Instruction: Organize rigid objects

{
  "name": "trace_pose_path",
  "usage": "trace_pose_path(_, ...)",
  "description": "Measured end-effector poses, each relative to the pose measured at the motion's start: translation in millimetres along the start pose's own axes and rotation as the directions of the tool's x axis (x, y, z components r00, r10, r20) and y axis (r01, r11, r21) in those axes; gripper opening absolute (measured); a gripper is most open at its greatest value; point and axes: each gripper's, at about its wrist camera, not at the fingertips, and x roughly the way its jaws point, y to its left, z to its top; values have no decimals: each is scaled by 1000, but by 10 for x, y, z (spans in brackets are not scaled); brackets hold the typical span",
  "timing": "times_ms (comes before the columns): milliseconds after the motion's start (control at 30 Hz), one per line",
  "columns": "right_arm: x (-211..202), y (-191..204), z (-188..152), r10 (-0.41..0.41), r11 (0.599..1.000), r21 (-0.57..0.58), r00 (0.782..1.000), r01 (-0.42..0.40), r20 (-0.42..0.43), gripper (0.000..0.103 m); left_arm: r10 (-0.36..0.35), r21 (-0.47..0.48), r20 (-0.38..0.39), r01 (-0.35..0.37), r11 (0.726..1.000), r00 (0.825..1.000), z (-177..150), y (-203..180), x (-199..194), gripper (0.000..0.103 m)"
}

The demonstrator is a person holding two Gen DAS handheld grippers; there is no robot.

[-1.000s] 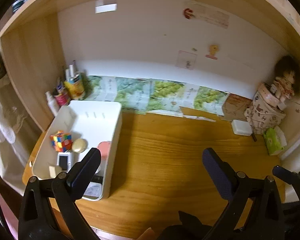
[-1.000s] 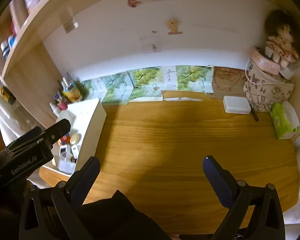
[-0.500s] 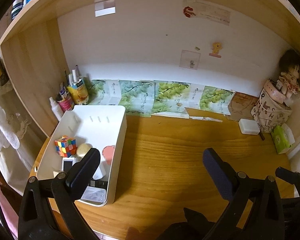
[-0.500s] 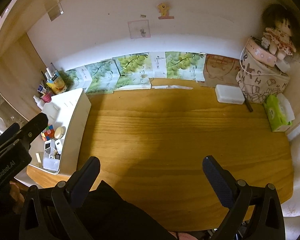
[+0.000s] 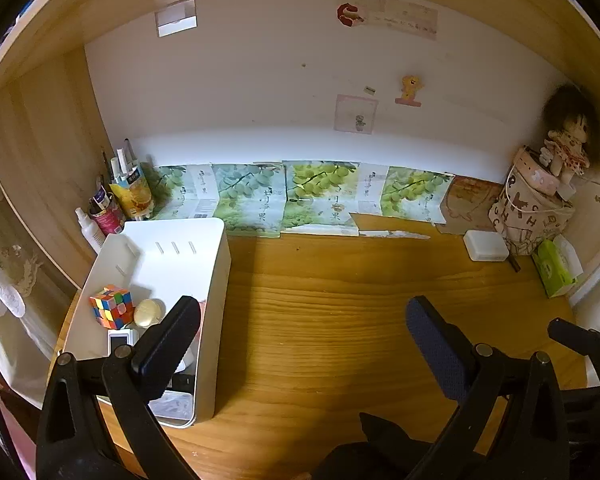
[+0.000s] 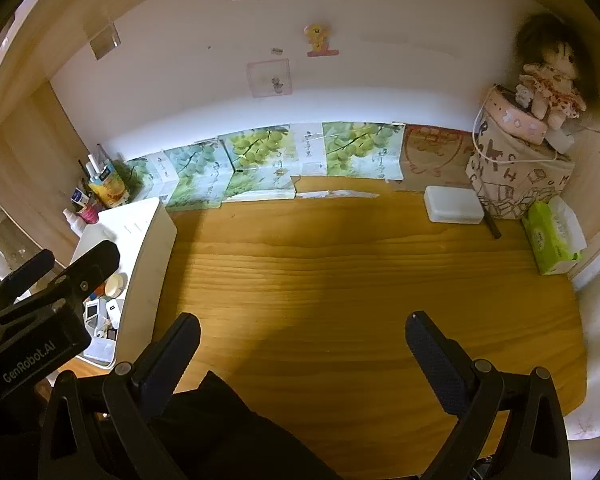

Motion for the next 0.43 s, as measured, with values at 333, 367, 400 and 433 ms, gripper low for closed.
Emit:
trace_pose_path(333, 35, 15, -13, 6, 1000, 1, 1000, -6, -20, 103, -16, 12, 5, 16, 1000, 1000, -5, -29, 2, 102)
trace_pose_path(367, 36, 16, -14, 6, 1000, 1, 1000, -6, -21, 103, -16, 12, 5, 16, 1000, 1000, -5, -32, 2, 102)
trace_pose_path(400, 36, 17, -16, 6, 1000, 1, 1000, -6, -22, 103, -16, 12, 6, 16, 1000, 1000, -3, -33, 5, 102)
trace_pose_path(433, 36, 21, -20, 6, 1000, 2, 1000, -6, -23, 103, -17, 11, 5, 17, 1000, 1000, -2, -33, 7, 102)
